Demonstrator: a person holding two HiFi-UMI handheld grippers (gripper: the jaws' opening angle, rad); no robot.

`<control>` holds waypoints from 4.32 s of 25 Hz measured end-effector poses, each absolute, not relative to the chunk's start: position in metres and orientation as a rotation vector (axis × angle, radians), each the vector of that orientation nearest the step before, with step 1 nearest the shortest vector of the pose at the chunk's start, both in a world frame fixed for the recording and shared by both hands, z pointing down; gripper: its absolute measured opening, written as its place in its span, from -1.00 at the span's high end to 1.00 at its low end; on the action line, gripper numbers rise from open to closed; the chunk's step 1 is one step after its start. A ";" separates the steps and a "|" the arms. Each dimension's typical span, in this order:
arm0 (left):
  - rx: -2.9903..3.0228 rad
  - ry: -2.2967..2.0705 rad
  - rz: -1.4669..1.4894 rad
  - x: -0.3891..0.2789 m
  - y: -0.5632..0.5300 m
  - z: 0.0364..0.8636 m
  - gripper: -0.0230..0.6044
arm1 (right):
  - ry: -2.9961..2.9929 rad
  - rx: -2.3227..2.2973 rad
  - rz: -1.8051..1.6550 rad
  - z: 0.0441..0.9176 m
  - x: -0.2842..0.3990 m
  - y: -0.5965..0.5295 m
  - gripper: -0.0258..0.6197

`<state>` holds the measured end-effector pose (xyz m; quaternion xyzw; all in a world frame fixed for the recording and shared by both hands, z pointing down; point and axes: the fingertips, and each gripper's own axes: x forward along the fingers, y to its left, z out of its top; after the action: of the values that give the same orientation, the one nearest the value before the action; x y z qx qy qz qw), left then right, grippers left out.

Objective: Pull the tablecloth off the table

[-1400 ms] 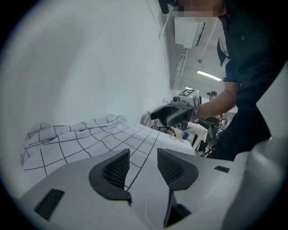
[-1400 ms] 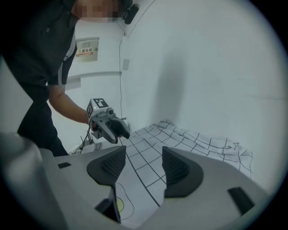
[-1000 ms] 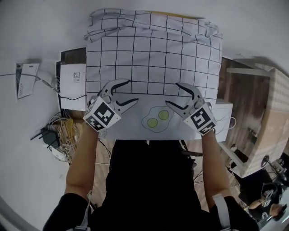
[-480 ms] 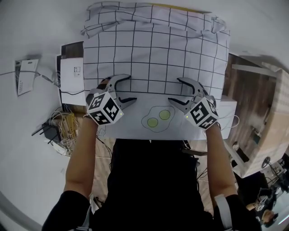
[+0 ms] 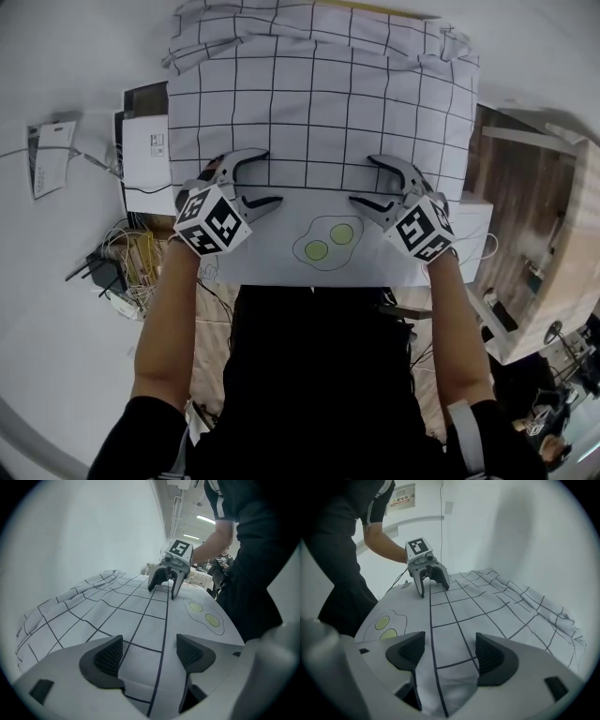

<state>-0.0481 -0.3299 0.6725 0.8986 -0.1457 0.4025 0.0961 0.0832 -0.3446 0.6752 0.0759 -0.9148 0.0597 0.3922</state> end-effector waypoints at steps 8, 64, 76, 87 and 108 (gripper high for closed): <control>2.665 -0.461 1.165 -0.049 -0.333 0.671 -0.19 | -2.341 0.219 0.165 0.673 0.083 -0.346 -0.06; 2.687 -0.618 0.991 -0.051 -0.327 0.608 0.88 | -2.408 0.330 0.405 0.614 0.075 -0.331 0.85; 2.696 -0.669 0.885 -0.058 -0.325 0.564 0.89 | -2.442 0.375 0.412 0.573 0.071 -0.332 0.85; 2.760 -0.690 0.888 -0.062 -0.327 0.530 0.88 | -2.472 0.414 0.316 0.538 0.070 -0.335 0.85; 2.909 -0.820 0.779 -0.078 -0.341 0.424 0.88 | -2.585 0.553 0.151 0.432 0.056 -0.349 0.85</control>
<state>-0.0776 -0.3413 0.4238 0.9320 -0.2626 0.2496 0.0105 0.0563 -0.3493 0.4317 0.2024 -0.9466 0.0555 0.2446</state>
